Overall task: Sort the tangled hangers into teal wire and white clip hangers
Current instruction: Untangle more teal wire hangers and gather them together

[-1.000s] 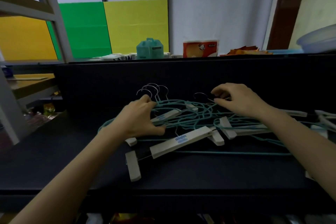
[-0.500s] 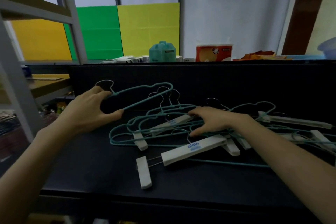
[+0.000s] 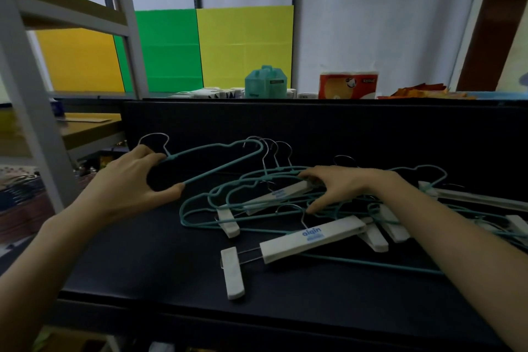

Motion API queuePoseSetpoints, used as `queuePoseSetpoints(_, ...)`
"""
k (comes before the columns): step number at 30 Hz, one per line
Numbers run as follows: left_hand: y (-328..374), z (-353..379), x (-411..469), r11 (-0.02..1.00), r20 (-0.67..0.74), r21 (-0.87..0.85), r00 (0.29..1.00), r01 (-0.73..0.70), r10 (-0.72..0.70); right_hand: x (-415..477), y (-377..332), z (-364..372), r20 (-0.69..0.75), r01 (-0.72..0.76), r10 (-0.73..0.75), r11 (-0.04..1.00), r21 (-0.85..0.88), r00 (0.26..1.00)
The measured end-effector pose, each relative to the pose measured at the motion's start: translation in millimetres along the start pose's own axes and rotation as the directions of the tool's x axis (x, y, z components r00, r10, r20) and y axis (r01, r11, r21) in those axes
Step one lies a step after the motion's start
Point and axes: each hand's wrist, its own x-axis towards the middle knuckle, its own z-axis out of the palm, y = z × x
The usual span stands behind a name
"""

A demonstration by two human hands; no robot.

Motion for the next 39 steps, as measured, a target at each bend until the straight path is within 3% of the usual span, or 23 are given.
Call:
queuePoseSetpoints(8,0,-5,2,0.999,-0.054,-0.027,0.998,-0.019,0.018,17,2,6,-0.138,0.048,-0.031,0.992,0.120,0.990)
queuePoseSetpoints(12,-1,-6,1,1.000,-0.064,-0.020,0.998,-0.018,0.016,30,4,9,-0.287,0.121,-0.070,0.979,0.166,0.955)
queuePoseSetpoints(21,-3,-3,-2,0.999,-0.086,-0.033,0.996,-0.017,0.014,41,1,16,-0.446,0.207,-0.088,0.952,0.225,0.891)
queuePoseSetpoints(31,-6,2,-2,0.999,-0.094,-0.044,0.995,-0.020,0.016,40,0,15,-0.380,0.153,-0.086,0.977,0.150,0.921)
queuePoseSetpoints(36,-6,3,-2,0.999,-0.078,-0.039,0.997,-0.002,-0.001,39,-10,6,-0.540,0.164,-0.076,0.980,0.116,0.838)
queuePoseSetpoints(39,-8,2,-3,0.999,-0.087,-0.047,0.996,0.002,-0.006,38,-20,-5,-0.509,0.174,-0.121,0.983,0.058,0.852)
